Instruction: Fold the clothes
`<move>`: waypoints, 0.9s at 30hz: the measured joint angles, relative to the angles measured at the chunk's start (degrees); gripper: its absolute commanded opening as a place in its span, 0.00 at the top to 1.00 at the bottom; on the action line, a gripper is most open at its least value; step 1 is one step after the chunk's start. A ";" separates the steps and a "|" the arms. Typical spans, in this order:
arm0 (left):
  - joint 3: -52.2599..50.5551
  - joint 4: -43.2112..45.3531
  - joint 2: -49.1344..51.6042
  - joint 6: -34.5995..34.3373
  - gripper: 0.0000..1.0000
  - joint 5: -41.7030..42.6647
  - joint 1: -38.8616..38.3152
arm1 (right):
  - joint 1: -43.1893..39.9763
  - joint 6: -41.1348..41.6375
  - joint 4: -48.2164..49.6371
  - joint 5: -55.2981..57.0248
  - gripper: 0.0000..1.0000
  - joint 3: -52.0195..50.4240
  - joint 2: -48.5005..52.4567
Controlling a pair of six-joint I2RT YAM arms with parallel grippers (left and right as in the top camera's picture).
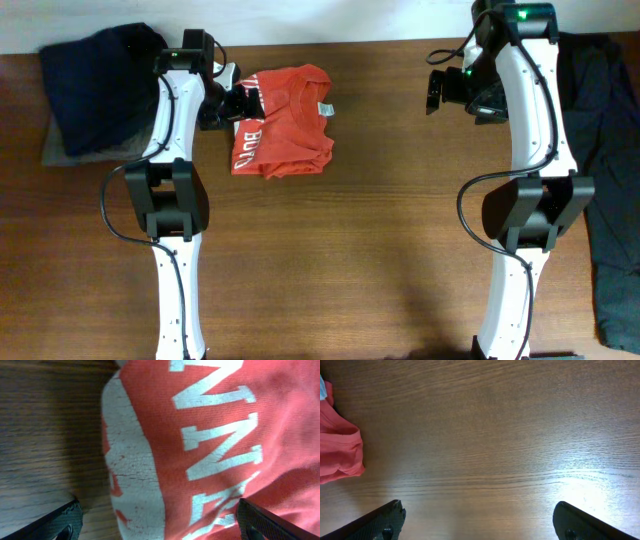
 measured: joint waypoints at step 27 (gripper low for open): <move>0.83 3.26 3.48 0.48 0.99 11.61 -7.56 | 0.00 -0.35 -0.94 0.00 0.01 0.00 0.00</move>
